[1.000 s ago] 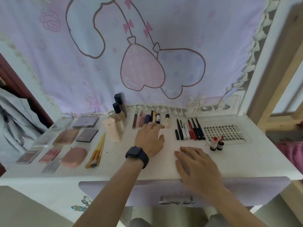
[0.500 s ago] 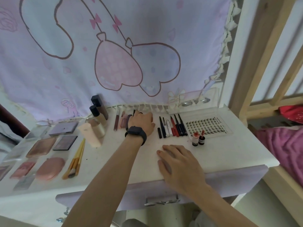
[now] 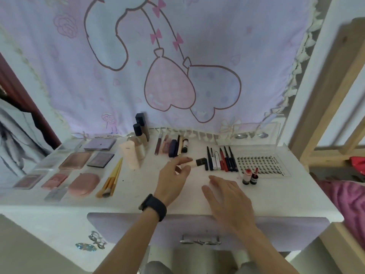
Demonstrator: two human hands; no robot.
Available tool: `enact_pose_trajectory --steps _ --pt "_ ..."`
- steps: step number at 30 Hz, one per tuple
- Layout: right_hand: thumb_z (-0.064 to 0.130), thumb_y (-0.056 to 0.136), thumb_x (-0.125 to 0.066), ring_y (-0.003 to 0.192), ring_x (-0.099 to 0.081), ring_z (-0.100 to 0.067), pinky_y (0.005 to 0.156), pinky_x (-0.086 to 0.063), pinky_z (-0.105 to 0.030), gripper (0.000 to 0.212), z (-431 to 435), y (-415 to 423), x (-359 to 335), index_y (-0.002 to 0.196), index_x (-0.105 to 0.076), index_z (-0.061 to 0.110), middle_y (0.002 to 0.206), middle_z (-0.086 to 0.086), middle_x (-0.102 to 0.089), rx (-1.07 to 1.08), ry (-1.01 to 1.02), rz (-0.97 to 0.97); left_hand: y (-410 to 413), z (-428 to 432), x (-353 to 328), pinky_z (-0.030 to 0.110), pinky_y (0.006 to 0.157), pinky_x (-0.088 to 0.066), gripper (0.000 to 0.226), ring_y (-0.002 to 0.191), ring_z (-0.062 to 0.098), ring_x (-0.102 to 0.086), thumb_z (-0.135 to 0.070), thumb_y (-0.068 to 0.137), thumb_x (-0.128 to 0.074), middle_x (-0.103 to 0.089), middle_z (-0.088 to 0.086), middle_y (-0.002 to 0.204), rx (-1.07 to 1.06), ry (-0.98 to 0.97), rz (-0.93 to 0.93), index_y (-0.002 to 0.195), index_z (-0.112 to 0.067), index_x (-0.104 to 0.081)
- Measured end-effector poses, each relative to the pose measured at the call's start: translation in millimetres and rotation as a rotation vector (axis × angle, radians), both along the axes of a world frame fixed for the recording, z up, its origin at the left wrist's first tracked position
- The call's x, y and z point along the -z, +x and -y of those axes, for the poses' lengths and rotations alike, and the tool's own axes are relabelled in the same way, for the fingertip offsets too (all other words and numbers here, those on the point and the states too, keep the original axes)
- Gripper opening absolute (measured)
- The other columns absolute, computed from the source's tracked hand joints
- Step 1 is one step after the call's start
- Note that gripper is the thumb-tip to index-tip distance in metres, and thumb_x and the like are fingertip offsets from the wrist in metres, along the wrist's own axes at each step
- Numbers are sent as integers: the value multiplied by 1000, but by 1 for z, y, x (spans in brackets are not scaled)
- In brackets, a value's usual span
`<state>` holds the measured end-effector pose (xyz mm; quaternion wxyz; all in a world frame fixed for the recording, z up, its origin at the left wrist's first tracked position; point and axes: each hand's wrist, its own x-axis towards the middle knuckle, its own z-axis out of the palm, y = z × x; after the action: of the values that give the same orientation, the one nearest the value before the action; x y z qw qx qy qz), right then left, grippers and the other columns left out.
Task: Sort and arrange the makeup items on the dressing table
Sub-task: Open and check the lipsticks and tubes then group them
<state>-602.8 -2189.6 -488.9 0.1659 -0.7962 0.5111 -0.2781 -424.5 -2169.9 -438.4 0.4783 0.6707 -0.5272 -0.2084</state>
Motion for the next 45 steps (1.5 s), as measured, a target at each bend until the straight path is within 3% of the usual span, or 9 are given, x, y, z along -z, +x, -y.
enact_pose_trajectory --steps 5,13,18,25,30,33,39,42,45 --pt "89 81 -15 87 -52 6 68 -33 -16 62 0 -4 -8 110 -51 48 96 29 -54 -1 78 151 -17 -29 18 9 74 -39 22 88 0 -54 -17 96 -62 -67 -18 105 74 2 -85 103 -36 -70" --pt "61 96 -26 61 -43 -9 59 -26 -28 48 3 2 -7 62 -41 31 52 7 -44 -44 -44 194 -30 -33 28 29 69 -45 14 73 9 -54 -37 103 -48 -63 -11 83 73 53 40 99 -36 -61" --pt "48 104 -42 44 -34 -6 47 -30 -22 56 14 16 -12 55 -41 20 44 10 -38 -43 137 450 -38 -23 21 31 58 -37 29 58 11 -40 -39 106 -34 -47 -5 67 125 31 -20 86 -21 -47" --pt "40 106 -43 41 -33 -7 45 -29 -20 58 18 17 -8 49 -38 27 41 9 -38 -84 76 419 -28 -12 21 21 58 -35 43 55 2 -44 -44 106 -31 -52 -16 58 117 140 -59 71 -27 -50" --pt "50 93 -35 40 -32 -8 43 -27 -19 54 19 16 -10 45 -39 27 39 9 -35 -79 42 444 -34 -2 19 29 53 -27 50 43 7 -30 -34 100 -42 -40 -10 48 54 229 -90 52 -22 -42" --pt "49 93 -33 38 -34 -8 42 -27 -18 52 18 16 -8 46 -46 32 38 10 -38 -100 30 447 -25 3 12 27 56 -30 46 43 5 -33 -36 97 -46 -50 -13 45 134 362 -171 53 -23 -49" --pt "32 99 -37 39 -36 -2 44 -25 -9 48 19 17 -4 54 -25 41 39 13 -24 -150 -249 399 -16 8 3 26 57 -32 41 50 7 -36 -31 101 -44 -46 -10 53 277 458 -110 62 -19 -44" --pt "45 94 -37 41 -35 -5 48 -28 -15 50 25 17 -8 49 -42 23 41 9 -37 -131 42 432 -23 1 14 19 53 -32 50 42 2 -40 -42 100 -46 -48 -13 45 111 308 -147 53 -24 -50" --pt "56 98 -36 47 -47 -5 57 -38 -30 53 32 25 -15 56 -59 33 48 11 -51 -61 235 303 -34 -9 30 19 49 -38 56 47 4 -47 -48 102 -40 -57 -12 52 -48 74 -77 56 -24 -60"
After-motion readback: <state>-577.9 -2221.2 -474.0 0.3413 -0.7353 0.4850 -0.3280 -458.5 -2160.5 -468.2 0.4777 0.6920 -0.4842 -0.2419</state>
